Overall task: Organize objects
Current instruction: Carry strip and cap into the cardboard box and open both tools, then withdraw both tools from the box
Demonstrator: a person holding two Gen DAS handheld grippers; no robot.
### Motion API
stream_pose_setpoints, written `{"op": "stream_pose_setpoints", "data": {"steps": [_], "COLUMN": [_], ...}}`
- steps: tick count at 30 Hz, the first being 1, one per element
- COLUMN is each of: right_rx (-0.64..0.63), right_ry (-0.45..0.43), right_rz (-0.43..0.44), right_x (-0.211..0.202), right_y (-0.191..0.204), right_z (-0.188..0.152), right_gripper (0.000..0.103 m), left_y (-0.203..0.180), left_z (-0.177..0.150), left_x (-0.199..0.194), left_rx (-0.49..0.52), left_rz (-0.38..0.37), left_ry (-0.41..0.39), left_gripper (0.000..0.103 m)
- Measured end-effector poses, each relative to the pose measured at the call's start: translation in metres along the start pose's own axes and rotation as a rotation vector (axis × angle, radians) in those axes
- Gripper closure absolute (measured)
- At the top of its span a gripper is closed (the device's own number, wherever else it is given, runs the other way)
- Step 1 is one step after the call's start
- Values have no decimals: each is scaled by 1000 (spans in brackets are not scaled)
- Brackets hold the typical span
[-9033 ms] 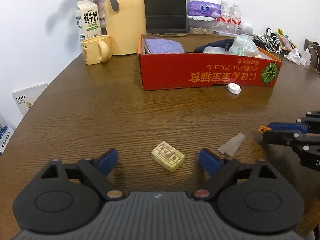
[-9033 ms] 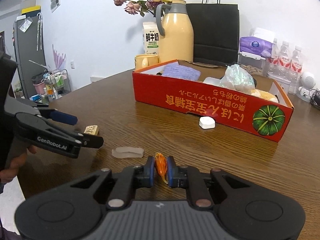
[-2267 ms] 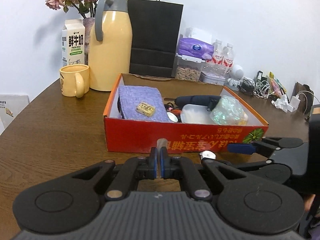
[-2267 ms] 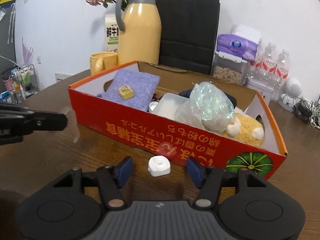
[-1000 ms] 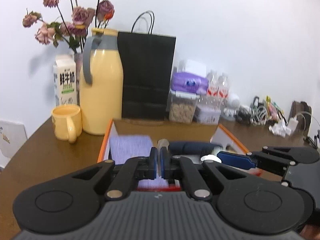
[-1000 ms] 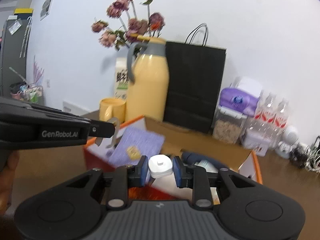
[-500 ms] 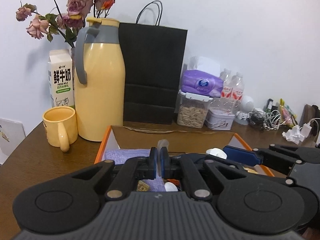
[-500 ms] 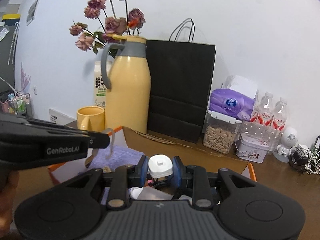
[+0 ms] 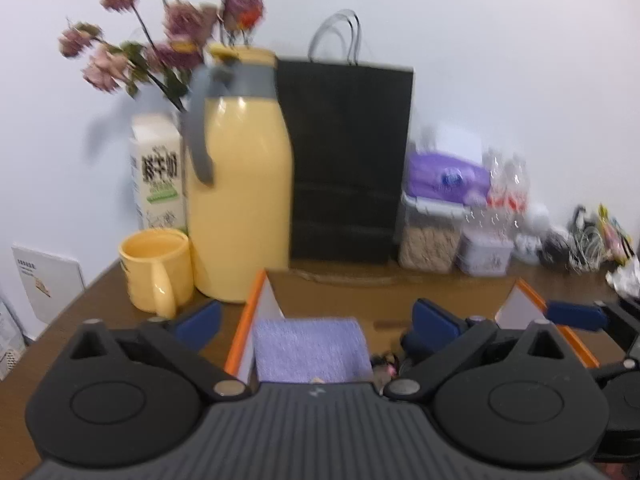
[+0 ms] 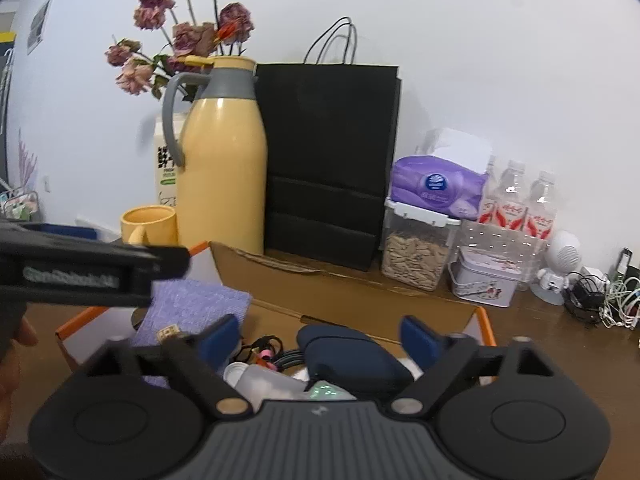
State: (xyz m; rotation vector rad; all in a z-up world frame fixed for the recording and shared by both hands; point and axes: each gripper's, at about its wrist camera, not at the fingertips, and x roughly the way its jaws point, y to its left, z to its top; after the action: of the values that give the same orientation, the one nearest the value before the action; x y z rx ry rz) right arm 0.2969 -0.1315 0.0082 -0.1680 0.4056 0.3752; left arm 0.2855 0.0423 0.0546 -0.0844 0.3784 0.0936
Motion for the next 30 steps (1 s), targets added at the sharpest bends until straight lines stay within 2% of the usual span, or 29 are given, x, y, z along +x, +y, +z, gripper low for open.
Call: {"op": "stream_pose_setpoints", "data": {"steps": [2, 9, 18, 30], "right_rx": [11, 35, 63, 108], "right_ry": [-7, -38, -71, -53], "right_rz": [-9, -22, -22, -16], "right_x": [-6, -44, -119, -193], "right_y": [-2, -4, 2, 18], "right_z": [0, 1, -12, -49], "right_gripper": [0, 0, 0, 0], "left_y": [1, -1, 2, 12], "left_z": [3, 1, -8, -50], "left_x": [-6, -39, -106, -185], "left_rx": [-1, 19, 35, 47], "left_rz": [-5, -7, -3, -1], "left_ry": [-4, -8, -9, 38], "left_gripper": [0, 0, 0, 0]}}
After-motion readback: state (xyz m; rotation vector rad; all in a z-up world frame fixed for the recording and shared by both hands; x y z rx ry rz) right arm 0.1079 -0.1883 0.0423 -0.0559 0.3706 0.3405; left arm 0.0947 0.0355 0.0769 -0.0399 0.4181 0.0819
